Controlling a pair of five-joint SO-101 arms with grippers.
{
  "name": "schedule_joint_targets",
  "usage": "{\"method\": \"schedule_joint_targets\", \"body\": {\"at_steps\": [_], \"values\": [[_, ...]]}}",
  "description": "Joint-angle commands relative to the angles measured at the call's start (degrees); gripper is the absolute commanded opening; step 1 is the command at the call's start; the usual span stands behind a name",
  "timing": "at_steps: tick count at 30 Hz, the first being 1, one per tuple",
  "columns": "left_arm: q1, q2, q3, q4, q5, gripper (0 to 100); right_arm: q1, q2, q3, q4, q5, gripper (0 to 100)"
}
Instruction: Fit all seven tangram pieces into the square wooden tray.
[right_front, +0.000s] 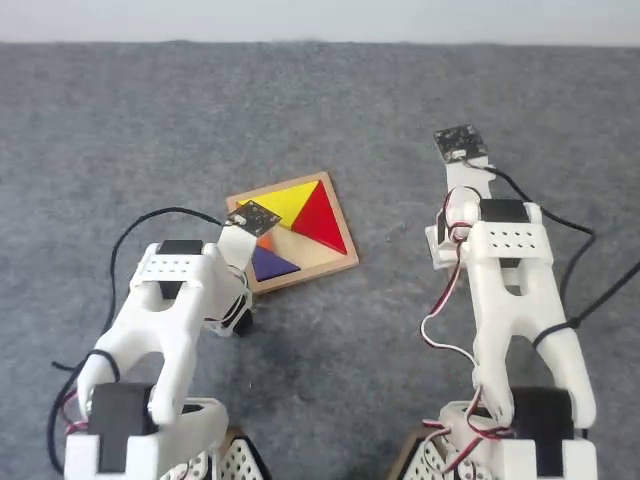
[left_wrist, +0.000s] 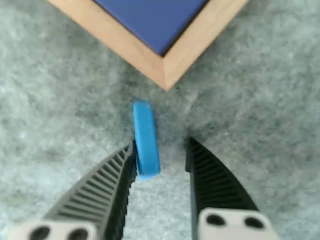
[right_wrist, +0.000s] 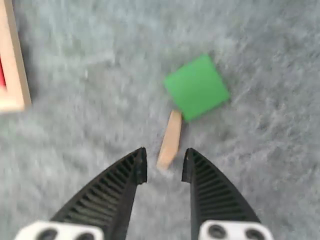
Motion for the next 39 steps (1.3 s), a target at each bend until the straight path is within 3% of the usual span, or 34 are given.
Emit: {"method": "schedule_joint_targets", "body": {"at_steps": [1,4,11,19,29,34,39], "values": [[-3.2,-2.0,-1.1,-1.1,1.7,15,0.4,0.0,-3.8,0.8,3.3,13.4],[-4.2,-2.0,-1.1,-1.3,1.7,15,-0.3,3.3,-4.5,-1.1,9.0,14.7],[-4.3,-1.8,-1.1,-1.3,1.4,15,-0.3,9.7,-10.7,7.1,8.7,31.1],[-4.3,-1.8,-1.0,-1.3,1.3,15,-0.2,12.1,-9.8,5.8,3.2,17.5],[-4.3,-2.2,-0.1,-1.8,1.2,15,1.9,18.2,-11.0,2.7,3.1,0.9],[-4.3,-2.2,-0.1,-1.8,1.2,15,2.8,18.3,-18.5,10.0,8.4,0.7],[-4.3,-2.2,0.0,-1.8,1.2,15,0.7,18.5,-25.6,17.3,18.8,0.7]]}}
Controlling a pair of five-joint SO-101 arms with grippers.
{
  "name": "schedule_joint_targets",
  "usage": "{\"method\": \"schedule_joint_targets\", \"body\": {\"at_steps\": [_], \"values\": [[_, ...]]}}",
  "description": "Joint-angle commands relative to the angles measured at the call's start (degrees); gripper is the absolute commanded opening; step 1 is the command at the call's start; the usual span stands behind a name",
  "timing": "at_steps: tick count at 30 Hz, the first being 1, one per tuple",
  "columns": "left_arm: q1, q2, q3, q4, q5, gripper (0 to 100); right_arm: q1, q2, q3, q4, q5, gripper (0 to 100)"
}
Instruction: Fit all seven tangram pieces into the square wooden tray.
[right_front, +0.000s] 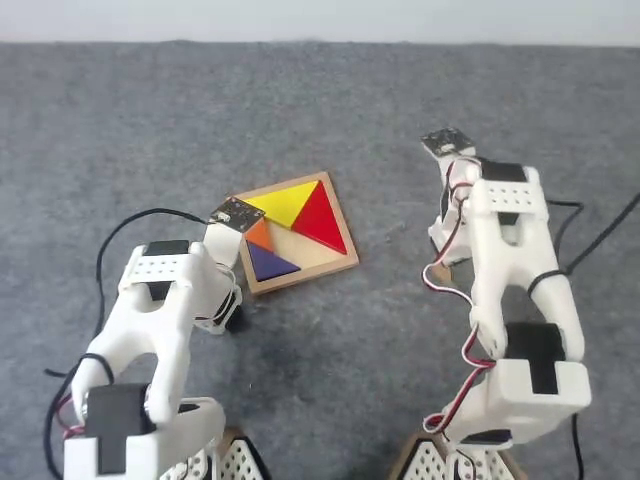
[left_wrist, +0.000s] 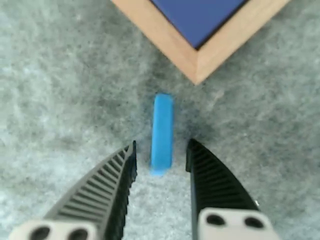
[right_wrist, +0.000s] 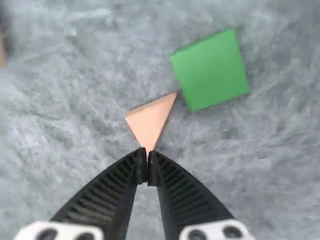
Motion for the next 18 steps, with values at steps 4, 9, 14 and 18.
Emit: {"method": "schedule_joint_targets", "body": {"at_steps": [4,9,14,18], "values": [[-0.6,-2.1,0.0,-1.0,0.4,15,-4.0,0.0,-9.8,9.6,12.1,0.7],[-1.8,-2.1,-0.1,-1.0,0.4,15,-4.3,1.5,-8.5,9.5,11.8,8.8],[-2.0,-2.1,-0.1,-1.0,0.4,15,-3.9,6.4,-6.5,4.5,11.8,24.9],[-2.0,-2.1,-0.1,-1.0,0.4,15,-3.8,11.7,-6.9,2.0,7.1,21.0]]}}
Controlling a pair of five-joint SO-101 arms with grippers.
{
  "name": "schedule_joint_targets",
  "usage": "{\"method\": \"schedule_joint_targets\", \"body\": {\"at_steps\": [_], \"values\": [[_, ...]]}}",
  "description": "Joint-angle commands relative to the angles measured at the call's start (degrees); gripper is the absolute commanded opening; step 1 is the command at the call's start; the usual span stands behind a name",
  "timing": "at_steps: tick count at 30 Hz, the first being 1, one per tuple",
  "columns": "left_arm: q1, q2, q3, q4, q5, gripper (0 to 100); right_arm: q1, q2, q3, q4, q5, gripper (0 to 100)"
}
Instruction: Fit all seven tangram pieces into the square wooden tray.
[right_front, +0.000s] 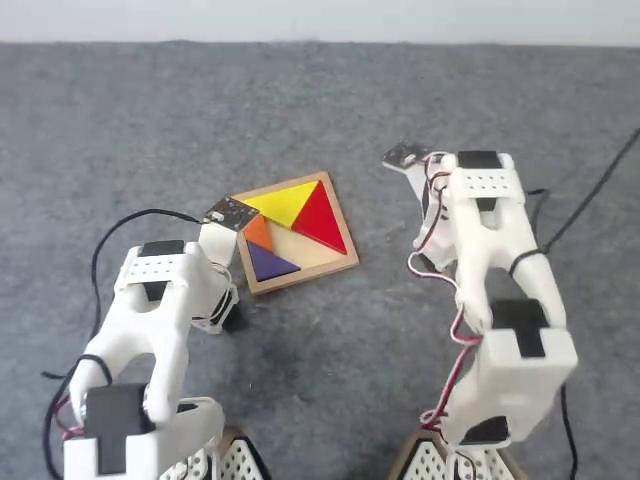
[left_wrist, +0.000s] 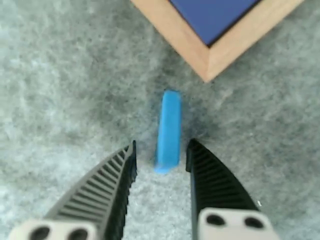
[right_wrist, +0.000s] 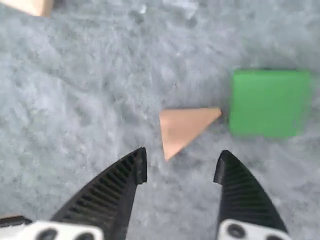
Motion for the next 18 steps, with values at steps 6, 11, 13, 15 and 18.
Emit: {"method": "schedule_joint_targets", "body": {"at_steps": [6,11,13,15,18], "values": [[-0.7,-2.1,-0.1,-1.0,0.1,15,-0.3,6.0,-2.8,-3.7,-19.3,16.9],[-0.7,-2.1,-0.1,-1.0,0.2,15,-0.2,7.7,-2.8,-5.0,-27.3,16.7],[-0.7,-2.1,-0.1,-1.0,0.2,15,-0.1,7.5,-2.8,-5.2,-30.3,16.7],[-0.7,-2.1,-0.1,-1.0,0.2,15,-0.4,7.2,-2.8,-4.9,-33.8,16.6],[-0.7,-2.1,-0.1,-1.0,0.2,15,-0.9,7.6,-2.9,-5.8,-39.8,16.6]]}}
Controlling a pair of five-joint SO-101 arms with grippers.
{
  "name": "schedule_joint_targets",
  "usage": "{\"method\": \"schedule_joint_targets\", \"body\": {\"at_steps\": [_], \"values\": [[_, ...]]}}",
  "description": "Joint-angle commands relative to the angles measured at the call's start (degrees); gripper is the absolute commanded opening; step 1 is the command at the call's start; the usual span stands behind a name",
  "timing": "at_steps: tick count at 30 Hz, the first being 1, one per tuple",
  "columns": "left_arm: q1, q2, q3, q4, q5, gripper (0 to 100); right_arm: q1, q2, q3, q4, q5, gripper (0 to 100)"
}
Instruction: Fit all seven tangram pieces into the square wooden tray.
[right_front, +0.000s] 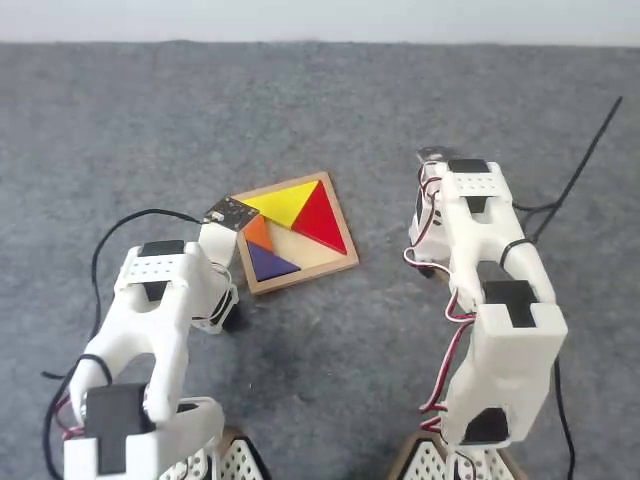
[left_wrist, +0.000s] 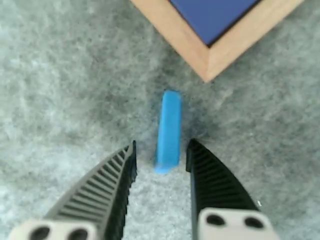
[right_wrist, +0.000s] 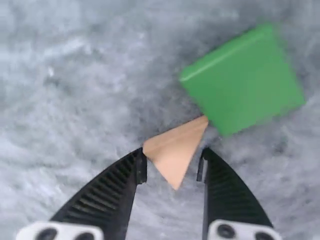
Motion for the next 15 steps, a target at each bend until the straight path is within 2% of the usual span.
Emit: {"method": "schedule_joint_targets", "body": {"at_steps": [1,10,15], "values": [[-0.7,-2.1,-0.1,-1.0,0.2,15,-1.2,0.0,-1.8,-1.1,-6.3,16.6],[-0.7,-2.1,-0.1,-1.0,0.2,15,-2.5,-0.7,-5.5,1.9,-14.7,16.6],[-0.7,-2.1,-0.1,-1.0,0.4,15,-2.3,0.6,-6.9,0.2,-19.0,16.6]]}}
